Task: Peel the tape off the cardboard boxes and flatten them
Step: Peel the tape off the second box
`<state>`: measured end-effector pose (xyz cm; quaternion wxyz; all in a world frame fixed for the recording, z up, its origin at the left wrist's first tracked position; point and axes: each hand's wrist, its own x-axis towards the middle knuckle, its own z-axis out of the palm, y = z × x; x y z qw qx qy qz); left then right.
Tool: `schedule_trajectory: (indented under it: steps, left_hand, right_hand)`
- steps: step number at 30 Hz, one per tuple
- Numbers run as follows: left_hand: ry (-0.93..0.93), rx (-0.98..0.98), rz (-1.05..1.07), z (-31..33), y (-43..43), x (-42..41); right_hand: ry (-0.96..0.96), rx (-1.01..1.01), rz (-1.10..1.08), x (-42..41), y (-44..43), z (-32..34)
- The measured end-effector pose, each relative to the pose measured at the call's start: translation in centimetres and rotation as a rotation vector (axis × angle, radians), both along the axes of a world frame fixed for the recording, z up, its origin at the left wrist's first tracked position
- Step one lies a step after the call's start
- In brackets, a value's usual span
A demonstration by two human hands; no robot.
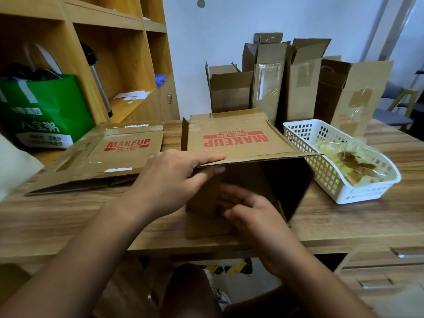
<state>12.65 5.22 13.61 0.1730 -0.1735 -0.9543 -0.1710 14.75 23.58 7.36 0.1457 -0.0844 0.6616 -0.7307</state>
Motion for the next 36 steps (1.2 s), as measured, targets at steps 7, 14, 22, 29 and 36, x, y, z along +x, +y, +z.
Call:
schedule_trajectory:
  steps: [7,14,22,29,36]
  left_hand:
    - [-0.094,0.048,-0.115,-1.2,1.3,-0.1]
    - [-0.275,-0.021,-0.259,-3.8,1.2,-0.2]
    - [-0.335,0.13,-0.17,-6.5,0.9,0.3]
    - [-0.277,0.14,-0.009,-7.3,0.5,0.4]
    - [-0.337,0.102,0.316,-7.7,-2.1,-0.5]
  right_hand:
    - [0.021,0.026,0.243,2.8,-1.0,-1.0]
    - [0.022,0.174,0.321,3.1,3.4,0.2]
    - [0.307,0.237,-0.079,0.9,8.7,4.6]
    - [0.517,1.091,-0.169,-5.5,9.6,0.5]
    - [0.292,1.178,-0.146,-5.8,9.0,-2.6]
